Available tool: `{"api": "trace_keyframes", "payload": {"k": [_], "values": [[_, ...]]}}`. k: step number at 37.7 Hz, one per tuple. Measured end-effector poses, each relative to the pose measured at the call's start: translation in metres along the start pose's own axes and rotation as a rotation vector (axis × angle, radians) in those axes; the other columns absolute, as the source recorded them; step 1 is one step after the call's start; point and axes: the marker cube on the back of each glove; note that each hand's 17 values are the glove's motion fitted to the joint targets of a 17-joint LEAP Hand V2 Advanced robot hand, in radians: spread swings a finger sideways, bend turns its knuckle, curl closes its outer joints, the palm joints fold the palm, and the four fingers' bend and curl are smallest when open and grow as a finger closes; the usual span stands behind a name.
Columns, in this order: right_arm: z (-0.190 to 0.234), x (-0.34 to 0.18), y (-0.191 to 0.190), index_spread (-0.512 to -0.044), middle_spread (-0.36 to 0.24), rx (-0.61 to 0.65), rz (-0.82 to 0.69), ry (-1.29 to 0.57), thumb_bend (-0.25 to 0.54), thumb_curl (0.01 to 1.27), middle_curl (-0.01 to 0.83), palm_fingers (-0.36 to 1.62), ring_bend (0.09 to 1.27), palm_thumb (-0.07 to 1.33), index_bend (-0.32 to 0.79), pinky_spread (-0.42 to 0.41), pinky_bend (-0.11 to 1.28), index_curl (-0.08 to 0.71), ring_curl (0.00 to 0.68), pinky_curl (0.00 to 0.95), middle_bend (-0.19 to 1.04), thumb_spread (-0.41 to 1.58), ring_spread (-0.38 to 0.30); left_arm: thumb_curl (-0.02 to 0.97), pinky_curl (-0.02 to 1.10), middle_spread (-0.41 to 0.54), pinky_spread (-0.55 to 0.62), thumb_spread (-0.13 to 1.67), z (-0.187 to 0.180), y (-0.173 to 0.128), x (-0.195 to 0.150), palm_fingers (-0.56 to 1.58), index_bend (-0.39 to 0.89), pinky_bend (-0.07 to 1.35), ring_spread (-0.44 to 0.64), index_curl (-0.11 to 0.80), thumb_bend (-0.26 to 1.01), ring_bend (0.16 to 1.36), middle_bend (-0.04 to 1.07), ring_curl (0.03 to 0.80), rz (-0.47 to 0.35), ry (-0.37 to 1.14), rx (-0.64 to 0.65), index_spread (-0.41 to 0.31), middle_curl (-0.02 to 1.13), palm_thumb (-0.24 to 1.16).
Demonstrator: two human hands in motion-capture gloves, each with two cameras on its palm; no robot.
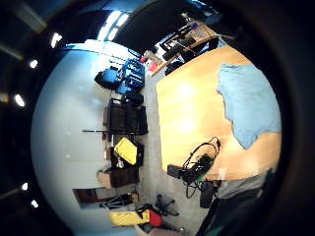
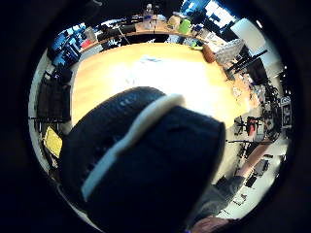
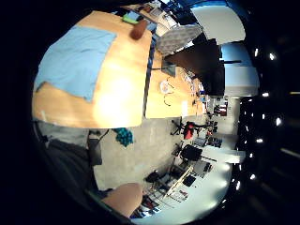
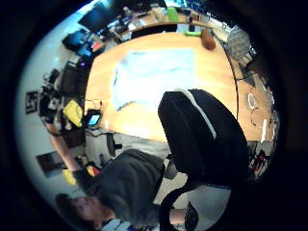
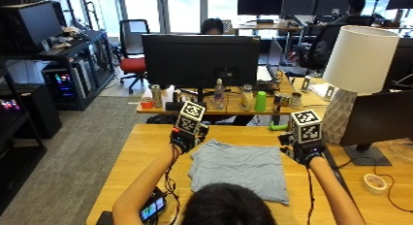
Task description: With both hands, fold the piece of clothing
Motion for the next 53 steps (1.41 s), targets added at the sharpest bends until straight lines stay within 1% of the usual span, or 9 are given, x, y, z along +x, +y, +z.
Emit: {"api": "trace_keyframes", "payload": {"k": [3, 6, 14, 22, 30, 35, 44, 47, 53], "values": [[0.001, -0.001, 0.001, -0.225, -0.021, -0.001, -0.007, -0.003, 0.227, 0.05, 0.076, 0.34, 0.34, 0.34, 0.13, 0.126, 0.43, 0.06, 0.086, 0.129, 0.21, 0.59, 0.033, 0.008, 0.1, 0.064, 0.16, 0.47, -0.006, 0.011, 0.004, 0.39, 0.22, 0.34, 0.09, 0.097, -0.05, 0.47, 0.12, 0.129, 0.002, -0.012, -0.025, -0.056, 0.05, -0.07], [0.004, -0.002, 0.002, -0.272, -0.025, -0.011, -0.013, -0.007, 0.238, 0.06, 0.109, 0.32, 0.36, 0.35, 0.13, 0.153, 0.45, 0.091, 0.124, 0.171, 0.21, 0.78, 0.041, 0.018, 0.15, 0.08, 0.19, 0.6, -0.01, 0.02, 0.01, 0.37, 0.22, 0.35, 0.11, 0.137, -0.06, 0.5, 0.12, 0.171, 0.018, -0.045, -0.039, -0.068, 0.07, -0.07], [0.008, 0.005, 0.001, -0.334, -0.032, -0.024, -0.001, 0.012, 0.231, 0.09, 0.174, 0.28, 0.38, 0.37, 0.13, 0.191, 0.46, 0.135, 0.172, 0.225, 0.21, 1.09, 0.053, 0.043, 0.2, 0.101, 0.24, 0.79, -0.014, 0.011, 0.01, 0.33, 0.22, 0.37, 0.14, 0.216, -0.06, 0.53, 0.13, 0.215, 0.0, -0.096, -0.013, -0.084, 0.11, -0.08], [0.009, 0.015, -0.004, -0.354, -0.034, -0.036, 0.024, -0.006, 0.206, 0.11, 0.221, 0.26, 0.39, 0.37, 0.13, 0.204, 0.47, 0.165, 0.201, 0.256, 0.21, 1.23, 0.058, 0.061, 0.23, 0.106, 0.26, 0.88, -0.015, 0.007, 0.005, 0.31, 0.2, 0.37, 0.16, 0.273, -0.06, 0.55, 0.14, 0.236, -0.038, -0.174, 0.025, -0.09, 0.13, -0.08], [0.02, 0.024, -0.001, -0.361, -0.035, -0.058, 0.036, -0.023, 0.185, 0.13, 0.257, 0.27, 0.41, 0.39, 0.13, 0.209, 0.48, 0.185, 0.227, 0.28, 0.2, 1.29, 0.052, 0.078, 0.26, 0.107, 0.27, 0.92, -0.018, 0.028, 0.02, 0.3, 0.19, 0.36, 0.16, 0.312, -0.06, 0.55, 0.14, 0.25, -0.006, -0.128, -0.031, -0.092, 0.15, -0.08], [0.024, 0.024, 0.005, -0.362, -0.049, -0.07, 0.032, -0.037, 0.163, 0.14, 0.278, 0.29, 0.43, 0.39, 0.12, 0.209, 0.48, 0.189, 0.243, 0.293, 0.21, 1.31, 0.043, 0.088, 0.27, 0.108, 0.27, 0.93, -0.005, 0.021, 0.025, 0.3, 0.19, 0.36, 0.16, 0.33, -0.06, 0.55, 0.14, 0.257, 0.018, -0.117, -0.035, -0.093, 0.16, -0.08], [0.042, 0.014, 0.0, -0.364, -0.057, -0.125, 0.012, -0.023, 0.13, 0.15, 0.308, 0.3, 0.45, 0.4, 0.12, 0.199, 0.48, 0.195, 0.269, 0.31, 0.22, 1.33, 0.025, 0.105, 0.29, 0.108, 0.27, 0.95, 0.016, 0.024, 0.04, 0.29, 0.18, 0.37, 0.16, 0.349, -0.06, 0.55, 0.15, 0.268, 0.079, 0.175, -0.196, -0.093, 0.18, -0.06], [0.046, 0.007, -0.002, -0.364, -0.058, -0.135, 0.0, -0.013, 0.115, 0.16, 0.314, 0.3, 0.45, 0.39, 0.12, 0.197, 0.47, 0.2, 0.275, 0.315, 0.22, 1.33, 0.022, 0.111, 0.3, 0.108, 0.28, 0.96, 0.026, 0.022, 0.044, 0.28, 0.18, 0.36, 0.17, 0.353, -0.05, 0.56, 0.15, 0.272, 0.075, 0.181, -0.201, -0.091, 0.19, -0.06], [0.056, -0.003, -0.008, -0.364, -0.06, -0.159, -0.018, 0.009, 0.078, 0.16, 0.326, 0.3, 0.45, 0.37, 0.12, 0.196, 0.47, 0.205, 0.283, 0.323, 0.22, 1.33, 0.022, 0.128, 0.28, 0.12, 0.38, 0.98, 0.052, 0.021, 0.06, 0.23, 0.19, 0.28, 0.21, 0.371, -0.04, 0.55, 0.17, 0.275, 0.103, 0.184, -0.214, -0.082, 0.21, -0.03]]}}
